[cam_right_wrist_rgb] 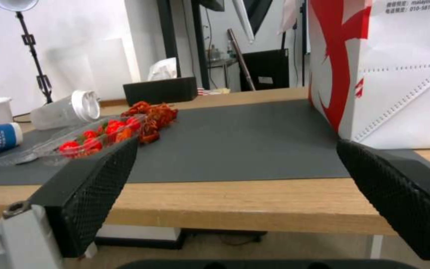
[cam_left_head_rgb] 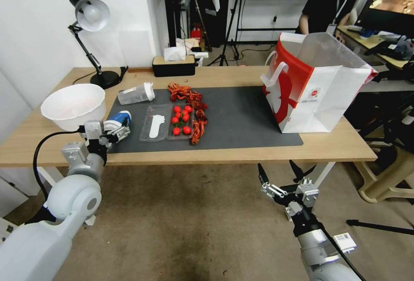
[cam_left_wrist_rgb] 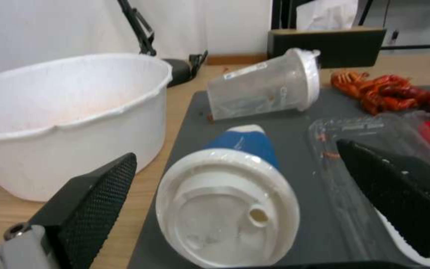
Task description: Pick up the trash from the table and place it into the takeout bag.
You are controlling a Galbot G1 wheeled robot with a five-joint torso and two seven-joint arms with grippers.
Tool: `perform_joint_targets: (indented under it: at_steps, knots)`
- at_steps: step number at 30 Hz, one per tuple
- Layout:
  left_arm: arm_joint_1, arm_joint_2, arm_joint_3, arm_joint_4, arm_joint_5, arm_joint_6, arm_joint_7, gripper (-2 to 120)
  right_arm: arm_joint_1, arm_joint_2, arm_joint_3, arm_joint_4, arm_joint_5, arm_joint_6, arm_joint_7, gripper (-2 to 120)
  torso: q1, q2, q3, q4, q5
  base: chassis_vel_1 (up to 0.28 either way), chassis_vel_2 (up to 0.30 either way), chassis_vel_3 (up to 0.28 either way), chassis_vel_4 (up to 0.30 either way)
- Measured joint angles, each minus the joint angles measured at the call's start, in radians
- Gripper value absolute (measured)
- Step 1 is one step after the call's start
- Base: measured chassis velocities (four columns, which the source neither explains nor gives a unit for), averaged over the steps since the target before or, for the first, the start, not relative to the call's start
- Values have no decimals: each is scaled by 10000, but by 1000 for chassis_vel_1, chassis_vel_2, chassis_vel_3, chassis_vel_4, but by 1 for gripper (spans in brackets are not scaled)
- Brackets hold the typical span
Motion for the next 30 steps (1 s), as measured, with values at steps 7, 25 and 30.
perform_joint_targets:
  at_steps: [7,25,30]
  knots:
    - [-99,0,14,187,-240,189,49,100,59,-53,-55,-52,-3,-1,3,100,0,0,0,0,1,0,0,0,0]
    - [-530,-59,156,872,-1274,449,484,100,250,-111,-221,-241,-8,-15,74,100,0,0,-1,1,0,0,0,0,0]
    - [-794,-107,229,1423,-1533,213,992,100,311,-123,-266,-334,-11,-26,151,100,0,0,-1,1,1,0,0,0,0]
